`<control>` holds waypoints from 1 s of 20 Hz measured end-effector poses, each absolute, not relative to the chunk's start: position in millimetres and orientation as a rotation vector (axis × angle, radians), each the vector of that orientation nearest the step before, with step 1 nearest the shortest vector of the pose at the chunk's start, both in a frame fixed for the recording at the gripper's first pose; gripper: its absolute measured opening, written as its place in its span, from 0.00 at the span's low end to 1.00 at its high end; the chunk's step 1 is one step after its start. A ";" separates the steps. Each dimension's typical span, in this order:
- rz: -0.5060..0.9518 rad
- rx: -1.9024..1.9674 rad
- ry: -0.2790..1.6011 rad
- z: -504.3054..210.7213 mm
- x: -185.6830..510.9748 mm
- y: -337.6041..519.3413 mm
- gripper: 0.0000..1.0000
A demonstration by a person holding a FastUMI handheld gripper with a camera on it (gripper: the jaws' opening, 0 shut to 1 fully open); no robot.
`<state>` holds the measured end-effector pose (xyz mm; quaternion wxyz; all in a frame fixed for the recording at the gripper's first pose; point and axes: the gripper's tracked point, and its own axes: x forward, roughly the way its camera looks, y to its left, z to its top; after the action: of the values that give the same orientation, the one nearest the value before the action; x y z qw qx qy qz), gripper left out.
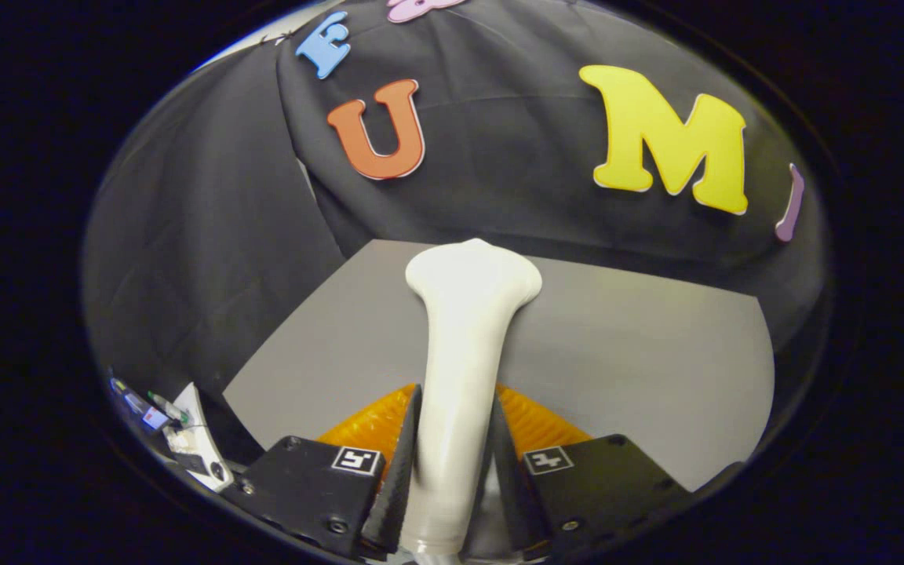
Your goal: Iron the clothes twice with a garment steamer, once on the left side and once on the right side.
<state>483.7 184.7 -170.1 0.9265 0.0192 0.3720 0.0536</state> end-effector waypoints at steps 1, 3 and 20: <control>0.102 0.052 0.768 -173.2 486.3 184.9 0.50; 0.105 0.066 0.754 -170.3 484.6 189.2 0.44; -0.068 0.123 0.259 -39.9 293.0 115.3 0.35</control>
<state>293.0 115.3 -39.9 0.9891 0.0611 0.1292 -0.0341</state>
